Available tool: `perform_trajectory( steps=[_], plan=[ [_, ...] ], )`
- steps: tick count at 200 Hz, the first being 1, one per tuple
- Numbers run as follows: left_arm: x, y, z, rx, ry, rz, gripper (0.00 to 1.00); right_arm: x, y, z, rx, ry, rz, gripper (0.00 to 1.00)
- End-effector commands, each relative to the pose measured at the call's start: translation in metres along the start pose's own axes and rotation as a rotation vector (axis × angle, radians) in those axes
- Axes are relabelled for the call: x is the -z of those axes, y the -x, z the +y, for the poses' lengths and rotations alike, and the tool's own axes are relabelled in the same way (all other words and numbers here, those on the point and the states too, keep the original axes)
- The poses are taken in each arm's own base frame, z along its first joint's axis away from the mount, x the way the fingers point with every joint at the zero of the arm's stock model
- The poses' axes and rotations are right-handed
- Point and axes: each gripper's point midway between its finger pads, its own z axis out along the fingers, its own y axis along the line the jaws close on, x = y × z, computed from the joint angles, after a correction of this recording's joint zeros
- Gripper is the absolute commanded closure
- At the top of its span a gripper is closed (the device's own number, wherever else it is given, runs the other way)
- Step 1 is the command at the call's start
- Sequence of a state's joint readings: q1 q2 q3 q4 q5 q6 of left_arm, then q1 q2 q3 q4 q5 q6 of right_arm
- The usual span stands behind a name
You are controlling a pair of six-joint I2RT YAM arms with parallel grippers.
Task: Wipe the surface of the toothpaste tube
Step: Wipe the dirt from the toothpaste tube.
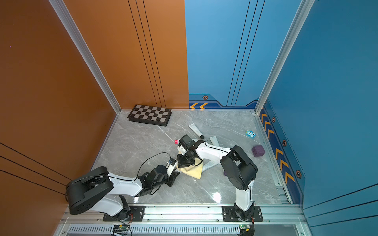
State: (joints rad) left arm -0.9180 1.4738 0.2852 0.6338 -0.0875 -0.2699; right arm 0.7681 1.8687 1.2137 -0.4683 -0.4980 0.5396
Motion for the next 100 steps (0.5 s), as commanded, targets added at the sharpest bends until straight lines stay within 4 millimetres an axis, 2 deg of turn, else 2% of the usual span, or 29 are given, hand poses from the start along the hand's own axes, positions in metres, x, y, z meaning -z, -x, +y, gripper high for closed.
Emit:
perform_trajectory(
  steps=[1,27,55,84,100],
  plan=[
    [0.002,-0.053,0.01,-0.018,0.028,0.185,0.8,-0.019,-0.03,-0.025,-0.027,-0.084,0.095,1.0],
    [0.002,-0.053,0.01,-0.018,0.026,0.186,0.83,-0.016,-0.028,-0.07,-0.005,-0.307,0.071,1.0],
    [0.002,-0.053,0.01,-0.019,0.026,0.187,0.85,-0.003,-0.022,-0.106,-0.038,-0.422,0.033,1.0],
    [0.0,-0.054,0.01,-0.02,0.024,0.193,0.89,-0.002,-0.021,-0.109,-0.045,-0.42,0.028,1.0],
    [0.0,-0.055,0.009,-0.021,0.024,0.197,0.9,-0.002,-0.021,-0.1,-0.038,-0.389,0.029,1.0]
  ],
)
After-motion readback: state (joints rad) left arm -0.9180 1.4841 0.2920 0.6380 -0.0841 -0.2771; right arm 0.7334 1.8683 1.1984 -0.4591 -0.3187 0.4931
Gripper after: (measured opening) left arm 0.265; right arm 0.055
